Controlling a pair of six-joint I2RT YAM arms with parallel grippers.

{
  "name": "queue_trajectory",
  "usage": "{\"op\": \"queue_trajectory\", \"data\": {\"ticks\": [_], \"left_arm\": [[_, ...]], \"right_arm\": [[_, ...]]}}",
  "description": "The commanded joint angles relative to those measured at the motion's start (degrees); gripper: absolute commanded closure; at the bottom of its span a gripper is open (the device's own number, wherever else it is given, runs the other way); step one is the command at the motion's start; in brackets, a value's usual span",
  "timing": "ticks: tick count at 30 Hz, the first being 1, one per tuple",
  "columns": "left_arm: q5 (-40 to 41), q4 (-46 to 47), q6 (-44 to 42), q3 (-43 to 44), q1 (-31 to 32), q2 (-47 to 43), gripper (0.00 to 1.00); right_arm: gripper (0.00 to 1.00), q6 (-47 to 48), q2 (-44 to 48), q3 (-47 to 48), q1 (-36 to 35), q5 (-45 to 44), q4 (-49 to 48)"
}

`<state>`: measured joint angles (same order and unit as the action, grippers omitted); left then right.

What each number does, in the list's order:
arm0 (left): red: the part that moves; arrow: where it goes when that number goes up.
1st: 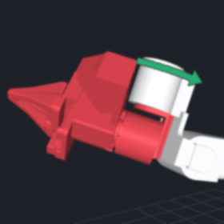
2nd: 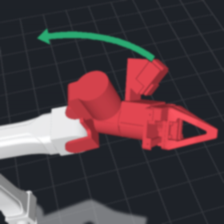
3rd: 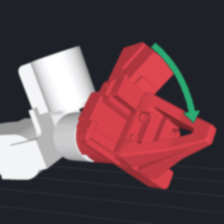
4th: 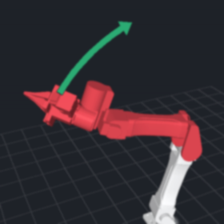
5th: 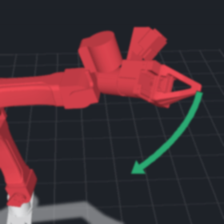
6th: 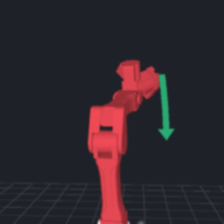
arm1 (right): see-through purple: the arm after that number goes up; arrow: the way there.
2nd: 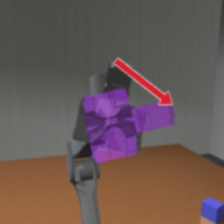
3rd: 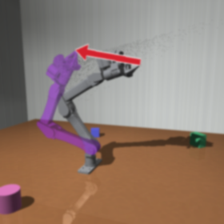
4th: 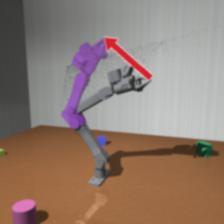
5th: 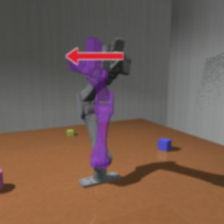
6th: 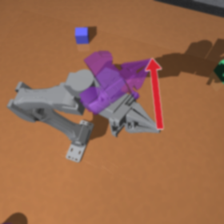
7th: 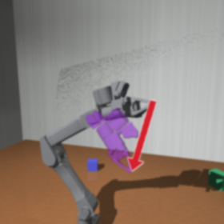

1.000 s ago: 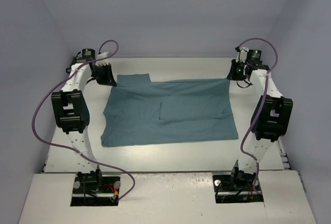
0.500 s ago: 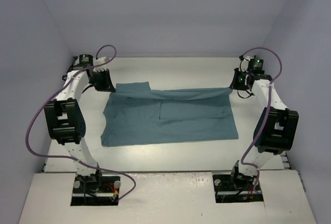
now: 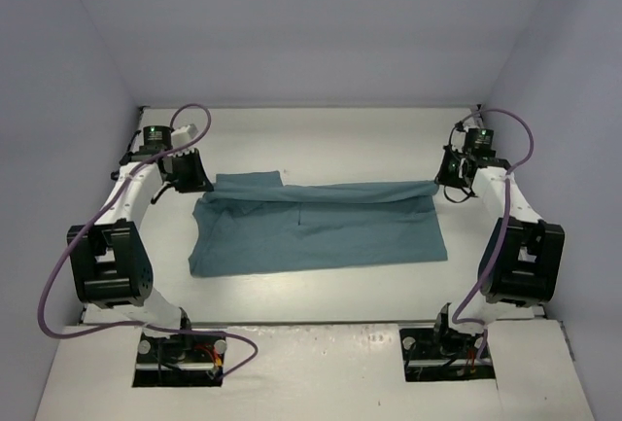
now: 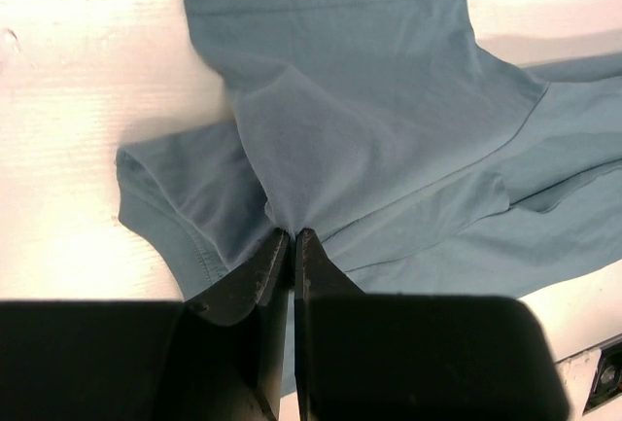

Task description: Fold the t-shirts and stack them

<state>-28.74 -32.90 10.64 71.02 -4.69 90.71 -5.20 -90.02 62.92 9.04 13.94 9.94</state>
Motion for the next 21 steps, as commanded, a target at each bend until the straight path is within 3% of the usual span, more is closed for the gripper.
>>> {"op": "queue_trajectory", "data": {"ticks": [1,10,21], "left_arm": [[1.3,8.0,2.6,-2.3,-0.3,-1.9,1.0],[1.1,12.6,3.2,-5.9,-0.4,-1.2,1.0],[-1.4,11.2,3.6,15.2,-0.3,10.3,1.0]], "right_arm": [[1.0,-2.4,0.9,-2.0,0.5,-1.7,-6.1],[1.0,-0.7,-0.5,-2.3,0.5,0.7,-9.5],[0.98,6.4,-10.3,13.4,0.4,3.9,-9.4]]}}
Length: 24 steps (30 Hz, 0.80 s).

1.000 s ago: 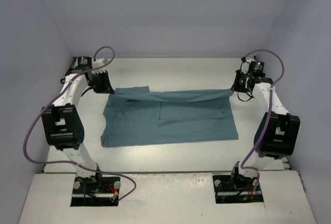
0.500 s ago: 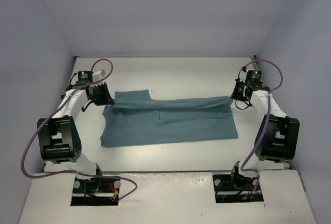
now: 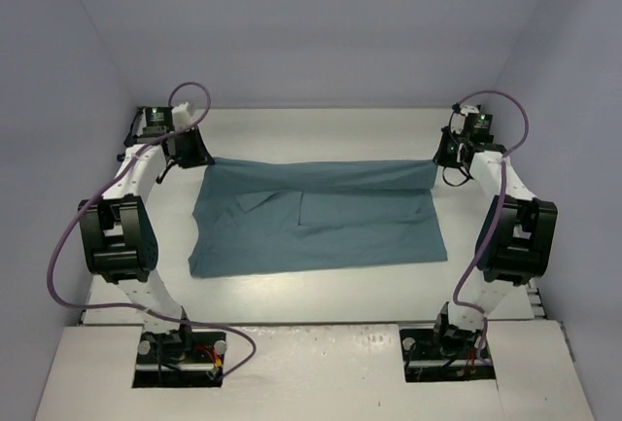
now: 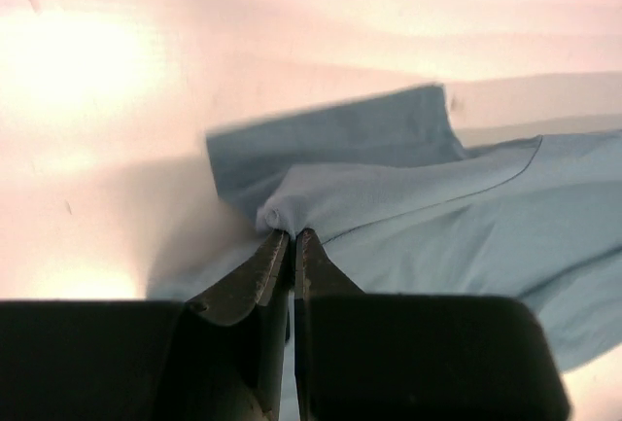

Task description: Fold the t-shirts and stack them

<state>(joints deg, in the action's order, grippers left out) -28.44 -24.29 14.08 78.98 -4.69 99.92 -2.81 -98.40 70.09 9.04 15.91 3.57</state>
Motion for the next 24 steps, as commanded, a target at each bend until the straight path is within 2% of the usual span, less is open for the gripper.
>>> {"op": "queue_trajectory", "data": {"ticks": [1,5,9,17,24], "left_arm": [[-2.3,2.7,0.0,8.5,-0.4,2.4,1.0],[-5.1,3.1,-0.7,13.1,-0.4,6.0,0.98],[-7.7,3.4,-2.4,13.4,-0.3,5.7,0.95],[-9.1,6.0,-6.4,0.5,-1.6,-3.8,0.95],[-12.0,12.1,-4.0,-9.5,-4.2,-8.9,0.95]], "right_arm": [[0.98,4.7,-2.8,7.4,0.3,2.5,-3.0],[0.96,6.2,-5.0,10.6,0.2,3.9,-3.0],[0.95,8.0,-5.1,10.7,-0.3,4.8,-3.0],[0.94,8.8,1.8,-0.1,-0.1,3.0,-5.2],[0.95,4.6,6.3,-10.3,0.1,0.6,-9.6]]}}
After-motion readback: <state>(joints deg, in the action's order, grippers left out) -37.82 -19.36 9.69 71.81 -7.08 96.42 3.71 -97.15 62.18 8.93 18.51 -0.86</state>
